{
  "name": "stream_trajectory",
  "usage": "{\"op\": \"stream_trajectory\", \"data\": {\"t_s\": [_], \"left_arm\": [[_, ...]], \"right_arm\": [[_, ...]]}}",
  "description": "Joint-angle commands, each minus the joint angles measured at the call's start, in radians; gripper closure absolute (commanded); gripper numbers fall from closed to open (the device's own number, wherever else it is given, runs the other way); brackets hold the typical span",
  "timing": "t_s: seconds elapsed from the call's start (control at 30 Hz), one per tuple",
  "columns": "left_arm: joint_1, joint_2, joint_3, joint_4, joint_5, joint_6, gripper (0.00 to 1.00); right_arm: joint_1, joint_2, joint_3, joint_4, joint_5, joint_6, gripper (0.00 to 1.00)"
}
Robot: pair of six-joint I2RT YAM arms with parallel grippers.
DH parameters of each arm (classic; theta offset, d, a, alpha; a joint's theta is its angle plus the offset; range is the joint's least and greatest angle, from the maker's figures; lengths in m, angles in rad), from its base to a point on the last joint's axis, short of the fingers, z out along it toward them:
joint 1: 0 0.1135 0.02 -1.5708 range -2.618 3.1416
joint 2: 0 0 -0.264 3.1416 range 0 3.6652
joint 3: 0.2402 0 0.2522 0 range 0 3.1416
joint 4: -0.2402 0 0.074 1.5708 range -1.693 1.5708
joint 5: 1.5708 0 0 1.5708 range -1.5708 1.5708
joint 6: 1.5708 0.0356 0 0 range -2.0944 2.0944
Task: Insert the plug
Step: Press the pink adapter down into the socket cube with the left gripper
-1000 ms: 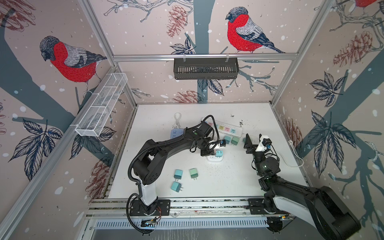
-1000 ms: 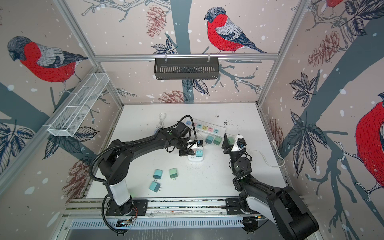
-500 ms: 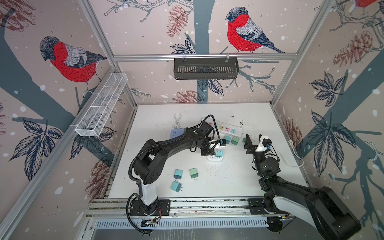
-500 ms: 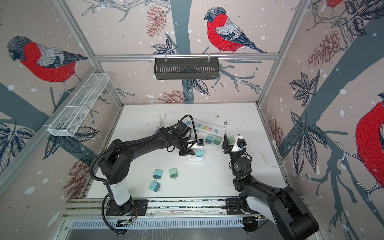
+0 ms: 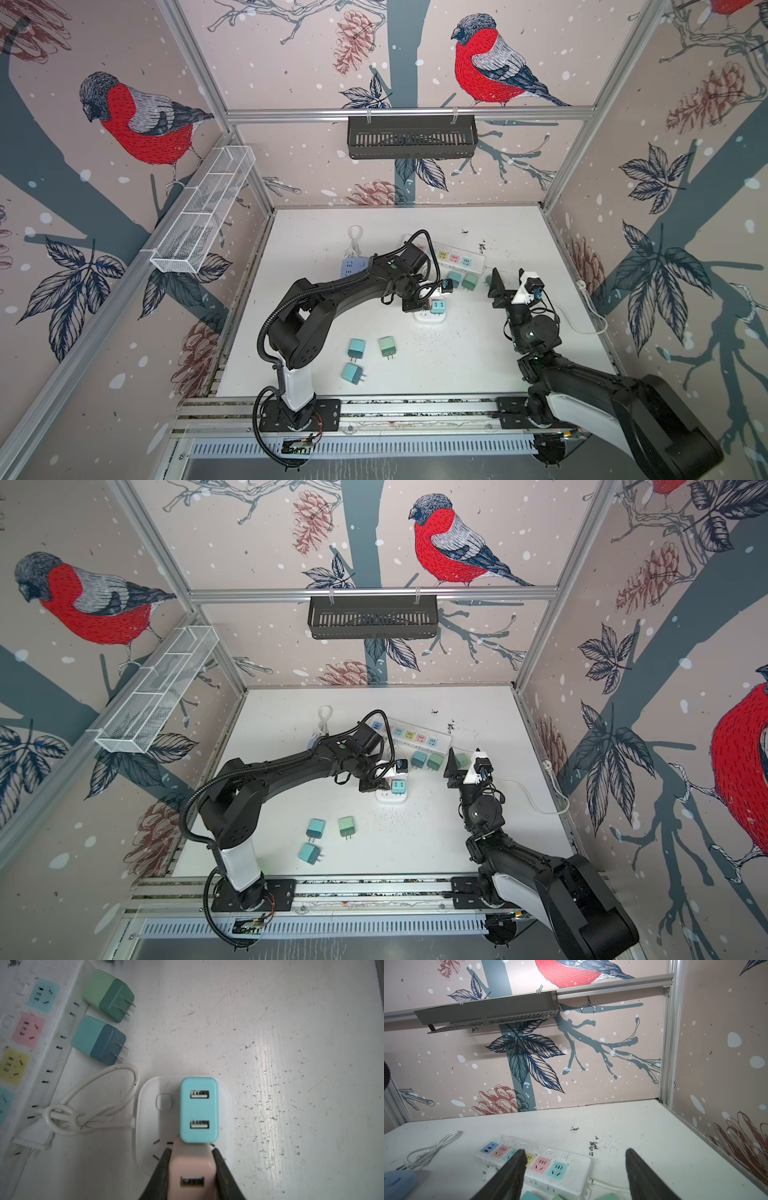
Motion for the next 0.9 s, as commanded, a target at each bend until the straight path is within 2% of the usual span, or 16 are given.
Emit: {"op": "stream_trajectory", "data": {"t_s": [0.0, 0.87], "left_arm": [[-0.004, -0.005, -0.003, -0.056, -0.004, -0.01, 1.0], [-0.003, 0.018, -0.033, 0.006, -0.035, 0.018, 1.0]], "right_arm": [[-0.001, -0.002, 0.0, 0.018, -0.011, 0.011, 0.25], [0.0, -0.012, -0.009, 0.021, -0.017, 0.012, 0.25]]}}
